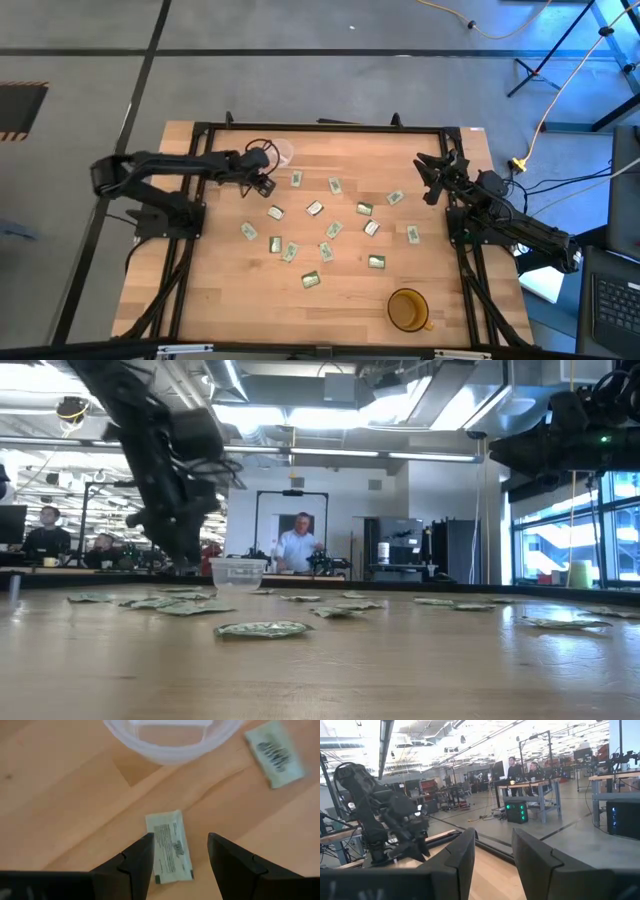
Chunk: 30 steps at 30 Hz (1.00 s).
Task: Pick and place Stevia / Truvia into bins
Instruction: Put the stevia packet into the transparent container
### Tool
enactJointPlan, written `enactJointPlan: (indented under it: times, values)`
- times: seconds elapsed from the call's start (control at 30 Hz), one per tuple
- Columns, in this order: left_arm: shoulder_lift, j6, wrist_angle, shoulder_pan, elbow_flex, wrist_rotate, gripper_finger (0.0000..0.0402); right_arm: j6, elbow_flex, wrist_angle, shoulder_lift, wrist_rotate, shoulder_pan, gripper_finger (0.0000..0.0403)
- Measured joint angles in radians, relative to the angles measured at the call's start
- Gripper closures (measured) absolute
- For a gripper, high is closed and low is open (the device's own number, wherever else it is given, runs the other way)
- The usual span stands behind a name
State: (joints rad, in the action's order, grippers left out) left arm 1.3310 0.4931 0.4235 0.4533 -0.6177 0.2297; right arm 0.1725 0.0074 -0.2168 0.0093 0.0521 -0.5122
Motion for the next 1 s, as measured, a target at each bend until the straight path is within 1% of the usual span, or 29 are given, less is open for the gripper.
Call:
enactJointPlan:
  times: [0.2, 0.33, 0.4, 0.53, 0.77, 0.87, 1.0]
  values:
    - [0.127, -0.001, 0.026, 0.042, -0.059, -0.037, 0.0224, -0.001, 0.000, 0.002, 0.000, 0.000, 0.000, 0.0269]
    - [0.186, -0.001, 0.099, 0.054, -0.095, -0.041, 0.0224, -0.001, 0.000, 0.004, 0.000, 0.000, 0.000, 0.0269]
    - [0.208, 0.001, 0.104, 0.054, -0.102, -0.047, 0.0224, -0.001, 0.000, 0.004, 0.000, 0.000, 0.000, 0.0269]
    - [0.232, 0.008, 0.103, 0.055, -0.108, -0.071, 0.0224, -0.001, 0.000, 0.009, 0.000, 0.000, 0.000, 0.0269]
    - [0.236, 0.020, 0.103, 0.055, -0.107, -0.079, 0.0227, -0.027, 0.000, 0.011, 0.000, 0.000, 0.000, 0.0269]
    - [0.236, 0.019, 0.102, 0.055, -0.107, -0.089, 0.0240, -0.025, 0.000, 0.011, 0.000, 0.000, 0.000, 0.0269]
    - [0.237, 0.018, 0.100, 0.054, -0.106, -0.096, 0.0267, -0.025, 0.000, 0.011, 0.000, 0.000, 0.000, 0.0269]
